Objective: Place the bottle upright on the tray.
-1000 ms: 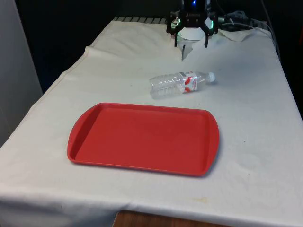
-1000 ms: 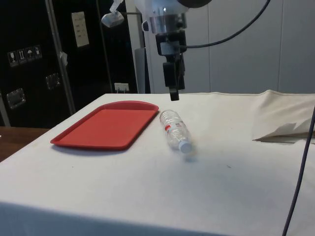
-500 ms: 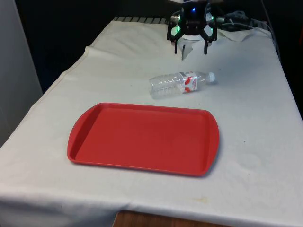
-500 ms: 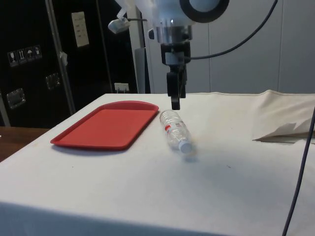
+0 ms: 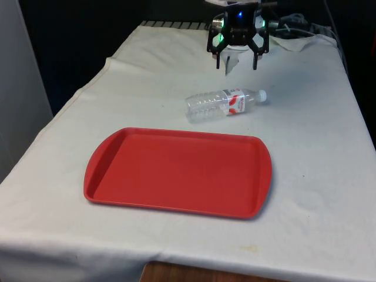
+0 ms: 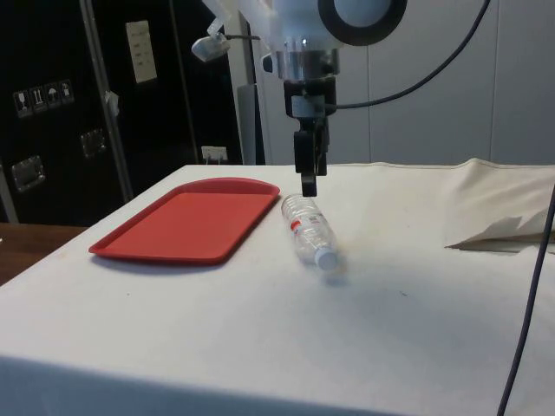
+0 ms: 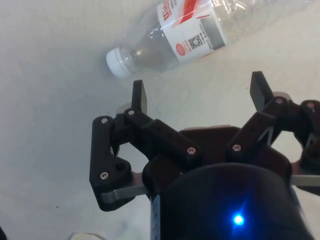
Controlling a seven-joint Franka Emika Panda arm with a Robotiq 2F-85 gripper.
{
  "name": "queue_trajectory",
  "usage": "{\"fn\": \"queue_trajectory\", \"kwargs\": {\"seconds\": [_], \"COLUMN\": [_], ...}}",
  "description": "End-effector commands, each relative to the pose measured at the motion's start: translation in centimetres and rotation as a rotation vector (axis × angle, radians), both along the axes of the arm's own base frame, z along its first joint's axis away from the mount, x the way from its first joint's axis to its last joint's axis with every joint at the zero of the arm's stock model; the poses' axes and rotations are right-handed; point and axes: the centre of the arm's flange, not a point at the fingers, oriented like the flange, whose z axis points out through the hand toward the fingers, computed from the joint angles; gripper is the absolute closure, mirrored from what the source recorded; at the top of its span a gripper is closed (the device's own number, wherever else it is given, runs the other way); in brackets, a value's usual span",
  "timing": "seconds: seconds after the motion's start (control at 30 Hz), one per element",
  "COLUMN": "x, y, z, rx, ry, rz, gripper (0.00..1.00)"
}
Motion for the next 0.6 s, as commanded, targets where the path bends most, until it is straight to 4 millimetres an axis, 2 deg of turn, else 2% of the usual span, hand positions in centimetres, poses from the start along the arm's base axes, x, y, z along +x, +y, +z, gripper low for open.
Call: {"fn": "queue_trajectory", "kwargs": {"seconds": [0.0, 0.57], "x": [-0.03, 0.02], "y": [0.04, 0.13], "z": [-0.03, -0.25], "rx": [0.001, -0.001], "ry": [0.000, -0.001], "rz": [0.001, 0.026], "gripper": [0.00, 0.00]}}
